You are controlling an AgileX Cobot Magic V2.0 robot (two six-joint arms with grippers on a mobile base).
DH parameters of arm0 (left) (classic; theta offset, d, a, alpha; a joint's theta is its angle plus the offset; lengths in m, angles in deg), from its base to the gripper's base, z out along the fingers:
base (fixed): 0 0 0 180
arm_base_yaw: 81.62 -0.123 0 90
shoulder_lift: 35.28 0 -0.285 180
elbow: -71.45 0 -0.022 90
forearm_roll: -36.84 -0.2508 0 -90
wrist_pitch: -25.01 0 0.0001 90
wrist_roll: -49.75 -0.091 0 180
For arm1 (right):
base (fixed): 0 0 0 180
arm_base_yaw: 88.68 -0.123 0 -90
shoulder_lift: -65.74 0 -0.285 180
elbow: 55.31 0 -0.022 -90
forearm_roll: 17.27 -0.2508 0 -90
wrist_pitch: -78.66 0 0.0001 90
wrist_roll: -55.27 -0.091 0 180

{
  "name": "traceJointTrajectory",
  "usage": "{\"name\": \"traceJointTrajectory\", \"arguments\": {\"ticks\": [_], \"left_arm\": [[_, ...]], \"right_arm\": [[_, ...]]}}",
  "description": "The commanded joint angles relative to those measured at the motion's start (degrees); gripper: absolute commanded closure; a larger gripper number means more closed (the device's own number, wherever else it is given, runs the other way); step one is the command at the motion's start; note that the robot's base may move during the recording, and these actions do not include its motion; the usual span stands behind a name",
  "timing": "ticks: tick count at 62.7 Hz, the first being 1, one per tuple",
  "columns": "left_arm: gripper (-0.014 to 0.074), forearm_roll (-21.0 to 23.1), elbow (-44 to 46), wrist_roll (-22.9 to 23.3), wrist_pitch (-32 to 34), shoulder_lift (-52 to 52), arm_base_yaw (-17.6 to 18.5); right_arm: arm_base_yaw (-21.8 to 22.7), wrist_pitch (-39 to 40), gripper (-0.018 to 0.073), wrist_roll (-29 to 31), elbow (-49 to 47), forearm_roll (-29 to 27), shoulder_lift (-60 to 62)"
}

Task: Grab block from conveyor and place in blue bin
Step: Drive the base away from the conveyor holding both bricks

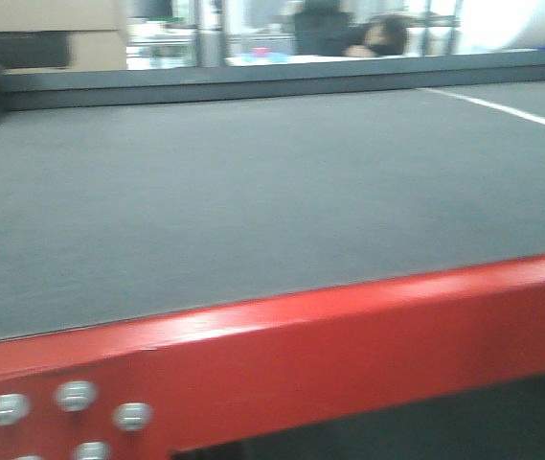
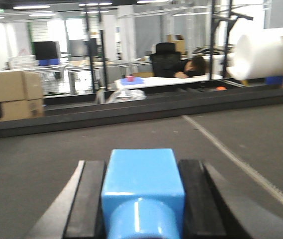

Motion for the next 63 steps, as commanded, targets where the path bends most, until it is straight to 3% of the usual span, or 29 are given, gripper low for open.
{"name": "traceJointTrajectory", "arguments": {"ticks": [1, 63], "left_arm": [[0.0708, 0.2, -0.1, 0.6, 1.2, -0.4, -0.3], [0.0708, 0.2, -0.1, 0.6, 1.2, -0.4, -0.3]], "right_arm": [[0.1, 1.4, 0.0721, 0.3, -0.4, -0.1, 0.2], [0.1, 1.4, 0.0721, 0.3, -0.4, -0.1, 0.2]]}}
